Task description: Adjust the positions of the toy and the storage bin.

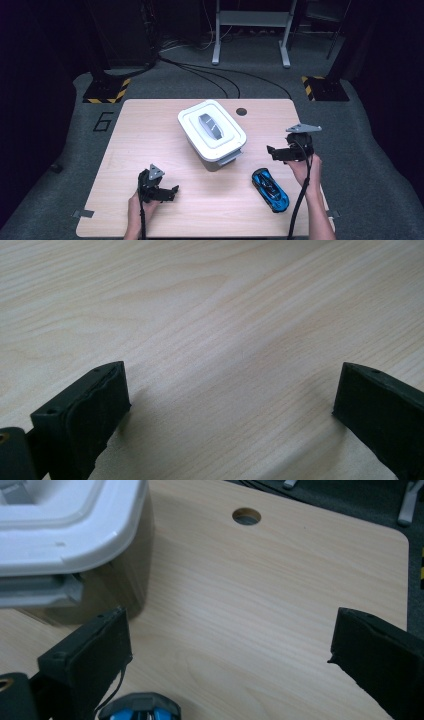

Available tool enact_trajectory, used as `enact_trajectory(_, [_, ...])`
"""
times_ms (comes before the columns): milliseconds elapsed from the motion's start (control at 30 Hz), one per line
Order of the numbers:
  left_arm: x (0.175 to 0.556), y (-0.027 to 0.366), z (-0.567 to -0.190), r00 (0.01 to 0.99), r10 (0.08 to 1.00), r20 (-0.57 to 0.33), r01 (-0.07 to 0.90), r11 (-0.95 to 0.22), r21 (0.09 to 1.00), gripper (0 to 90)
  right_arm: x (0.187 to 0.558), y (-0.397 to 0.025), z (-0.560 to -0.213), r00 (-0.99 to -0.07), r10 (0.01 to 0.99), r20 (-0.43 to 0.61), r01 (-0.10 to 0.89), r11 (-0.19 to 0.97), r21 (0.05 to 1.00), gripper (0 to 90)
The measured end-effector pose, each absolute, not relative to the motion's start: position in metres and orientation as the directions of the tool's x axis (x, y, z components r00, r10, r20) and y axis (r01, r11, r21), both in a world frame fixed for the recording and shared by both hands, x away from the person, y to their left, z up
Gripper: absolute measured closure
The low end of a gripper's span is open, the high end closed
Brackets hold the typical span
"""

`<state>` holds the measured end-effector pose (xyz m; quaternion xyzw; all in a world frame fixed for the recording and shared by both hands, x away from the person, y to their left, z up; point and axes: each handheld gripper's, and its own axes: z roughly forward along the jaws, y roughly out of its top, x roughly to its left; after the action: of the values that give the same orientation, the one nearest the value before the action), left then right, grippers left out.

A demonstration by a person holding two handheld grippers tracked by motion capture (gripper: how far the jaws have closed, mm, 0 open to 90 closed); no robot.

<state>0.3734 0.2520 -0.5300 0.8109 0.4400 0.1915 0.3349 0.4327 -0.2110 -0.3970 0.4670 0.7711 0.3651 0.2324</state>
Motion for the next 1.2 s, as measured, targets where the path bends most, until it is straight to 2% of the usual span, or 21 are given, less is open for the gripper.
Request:
enact_trajectory(367, [0.373,0.252,-0.530,0.539,0.842,0.015,0.586,-0.387,0.712,1.3,0.445,-0.163,-0.368,-0.545,0.838,-0.033,0.496,0.354,0.793,1.7])
enact_trajectory(800, [0.373,0.251,-0.530,0.539,0.842,0.013,0.586,-0.386,0.713,1.4,0.461,-0.106,-0.368,-0.640,0.768,-0.018,0.472,0.411,0.780,2.1])
enact_trajectory(933, [0.373,0.251,-0.530,0.540,0.841,0.013,0.585,-0.387,0.713,1.4,0.469,-0.075,-0.375,-0.688,0.725,-0.043,0.430,0.455,0.780,14.4])
enact_trajectory(1000, [0.373,0.251,-0.530,0.540,0.842,0.013,0.585,-0.387,0.713,1.4,0.470,-0.070,-0.377,-0.697,0.715,-0.055,0.417,0.467,0.780,15.9])
enact_trajectory(1033, [0.373,0.251,-0.530,0.540,0.841,0.013,0.585,-0.386,0.713,1.4,0.472,-0.060,-0.379,-0.702,0.711,-0.052,0.418,0.469,0.778,24.1])
enact_trajectory(1067, [0.373,0.251,-0.530,0.540,0.841,0.013,0.585,-0.386,0.713,1.4,0.472,-0.060,-0.379,-0.702,0.711,-0.052,0.418,0.469,0.778,24.1])
enact_trajectory(1133, [0.373,0.251,-0.530,0.540,0.841,0.014,0.585,-0.387,0.713,1.4,0.477,-0.050,-0.383,-0.711,0.699,-0.076,0.403,0.494,0.770,34.3])
enact_trajectory(1200, [0.373,0.251,-0.530,0.540,0.841,0.013,0.585,-0.387,0.713,1.4,0.477,-0.045,-0.384,-0.710,0.702,-0.059,0.428,0.496,0.756,37.6])
